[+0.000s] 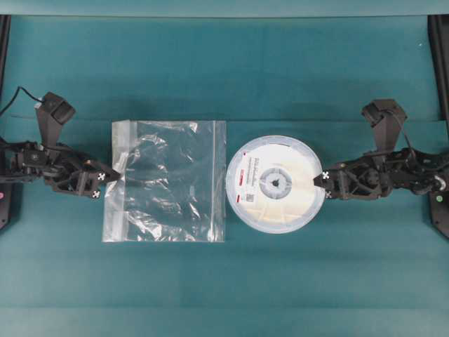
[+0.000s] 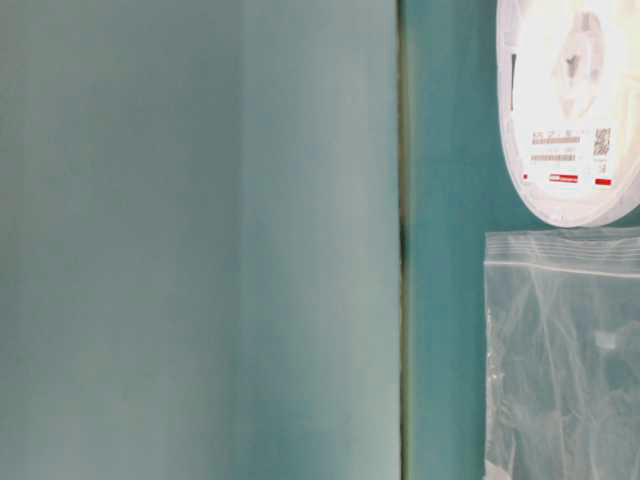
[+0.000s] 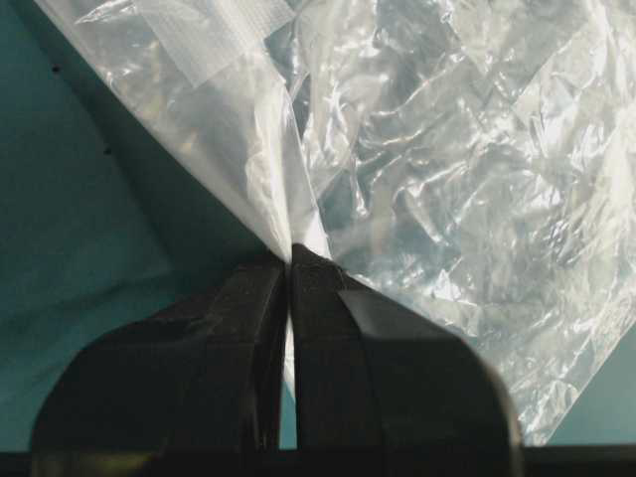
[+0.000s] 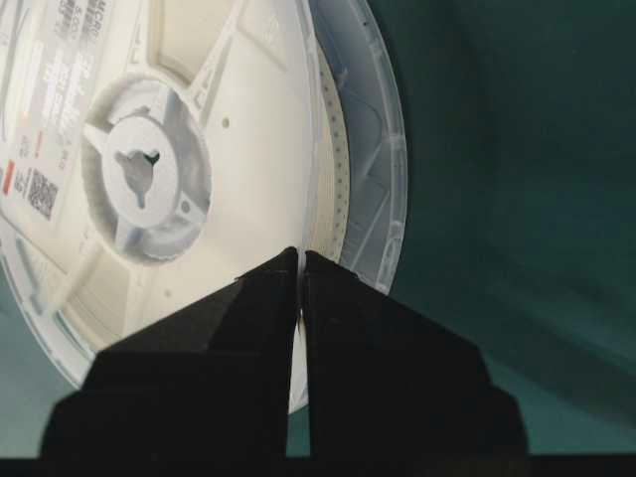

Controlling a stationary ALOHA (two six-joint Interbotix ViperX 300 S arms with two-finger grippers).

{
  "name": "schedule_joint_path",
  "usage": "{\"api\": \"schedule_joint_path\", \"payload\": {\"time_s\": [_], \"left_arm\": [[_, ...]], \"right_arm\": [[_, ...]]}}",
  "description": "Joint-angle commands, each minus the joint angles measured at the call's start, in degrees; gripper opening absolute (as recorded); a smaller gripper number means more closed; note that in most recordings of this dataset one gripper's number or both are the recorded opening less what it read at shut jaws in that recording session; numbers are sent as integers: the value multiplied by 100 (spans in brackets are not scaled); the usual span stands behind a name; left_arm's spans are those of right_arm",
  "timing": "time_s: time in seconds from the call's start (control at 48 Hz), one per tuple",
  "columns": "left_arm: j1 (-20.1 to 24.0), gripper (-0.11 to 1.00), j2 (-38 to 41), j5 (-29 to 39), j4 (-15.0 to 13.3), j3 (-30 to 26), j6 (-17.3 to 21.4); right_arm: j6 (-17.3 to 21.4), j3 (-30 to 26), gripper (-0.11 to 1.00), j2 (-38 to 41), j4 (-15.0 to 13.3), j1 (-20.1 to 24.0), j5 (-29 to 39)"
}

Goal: Take out the reel from the clear zip bag.
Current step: 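Lower the reel onto the table right of the bag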

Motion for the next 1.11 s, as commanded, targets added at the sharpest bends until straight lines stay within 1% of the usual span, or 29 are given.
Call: {"api": "schedule_joint_path", "payload": {"time_s": [0.0, 0.313, 0.855, 1.084], "left_arm": [[9, 1, 26, 18, 26, -35, 9], [9, 1, 26, 18, 26, -35, 9], [9, 1, 26, 18, 26, -105, 9], [9, 1, 26, 123, 26, -105, 18]], "right_arm": [[62, 35, 2, -88, 9, 18, 9], [62, 132, 2, -193, 9, 9, 9], [62, 97, 2, -185, 9, -26, -9], [70, 62, 3, -193, 9, -35, 9]]}}
